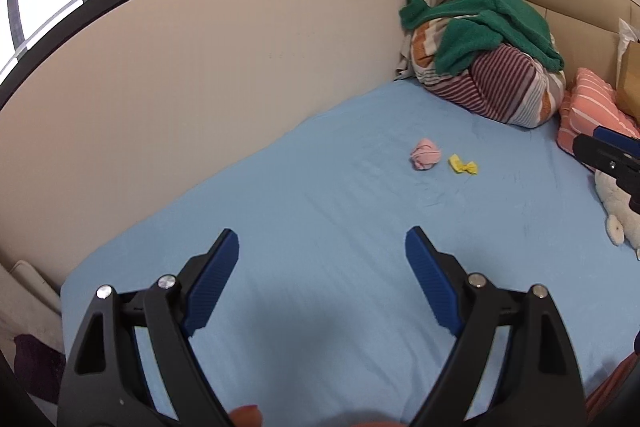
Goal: Collect trash
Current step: 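Move both open grippers back over the pink ball and yellow bow, then grasp the yellow bow with the right gripper while the left grasps the pink ball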
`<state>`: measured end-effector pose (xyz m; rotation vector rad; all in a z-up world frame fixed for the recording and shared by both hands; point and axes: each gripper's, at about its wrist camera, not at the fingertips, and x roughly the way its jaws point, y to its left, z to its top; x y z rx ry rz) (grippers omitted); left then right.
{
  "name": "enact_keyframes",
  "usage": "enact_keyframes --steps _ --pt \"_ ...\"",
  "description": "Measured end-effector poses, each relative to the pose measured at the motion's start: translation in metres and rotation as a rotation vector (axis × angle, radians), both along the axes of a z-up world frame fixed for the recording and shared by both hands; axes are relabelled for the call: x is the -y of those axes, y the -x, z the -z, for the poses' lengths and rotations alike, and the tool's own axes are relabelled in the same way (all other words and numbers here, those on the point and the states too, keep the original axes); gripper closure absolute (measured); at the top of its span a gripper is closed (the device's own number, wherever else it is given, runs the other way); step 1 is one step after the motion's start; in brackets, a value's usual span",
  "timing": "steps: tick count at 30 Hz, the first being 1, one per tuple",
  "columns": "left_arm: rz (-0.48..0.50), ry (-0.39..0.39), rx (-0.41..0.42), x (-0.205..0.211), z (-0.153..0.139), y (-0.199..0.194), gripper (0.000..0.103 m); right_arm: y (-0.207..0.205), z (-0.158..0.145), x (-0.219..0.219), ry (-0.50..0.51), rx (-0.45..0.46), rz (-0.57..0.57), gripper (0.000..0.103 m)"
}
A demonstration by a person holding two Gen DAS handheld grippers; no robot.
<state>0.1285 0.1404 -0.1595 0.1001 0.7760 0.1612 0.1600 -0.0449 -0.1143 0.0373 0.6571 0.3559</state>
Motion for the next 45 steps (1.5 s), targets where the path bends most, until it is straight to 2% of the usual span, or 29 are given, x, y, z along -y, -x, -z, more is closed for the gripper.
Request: enact_keyframes --steps 8,15,21,27,32,35,40,45 --pt "0.106 0.041 -0.010 0.038 0.042 -0.094 0.018 -0.074 0.050 0.019 0.038 -0.038 0.080 0.040" --pt "0.158 0.060 -0.045 0.054 0.095 -0.180 0.018 -0.147 0.114 0.025 0.055 -0.103 0.101 0.041" --pt "0.190 0.073 -0.091 0.060 0.145 -0.239 0.018 -0.200 0.168 0.025 0.068 -0.156 0.100 0.041" --pt "0.220 0.081 -0.138 0.068 0.184 -0.274 0.018 -0.235 0.213 0.016 0.085 -0.211 0.094 0.040" --pt "0.233 0.064 -0.144 0.075 0.204 -0.296 0.018 -0.254 0.243 0.017 0.101 -0.251 0.112 0.041" --pt "0.252 0.076 -0.147 0.076 0.213 -0.309 0.018 -0.262 0.253 0.020 0.119 -0.264 0.115 0.041" --pt "0.281 0.051 -0.140 0.083 0.223 -0.323 0.018 -0.271 0.266 0.021 0.134 -0.284 0.102 0.042" --pt "0.299 0.108 -0.135 0.088 0.225 -0.335 0.018 -0.272 0.273 0.021 0.126 -0.290 0.087 0.045"
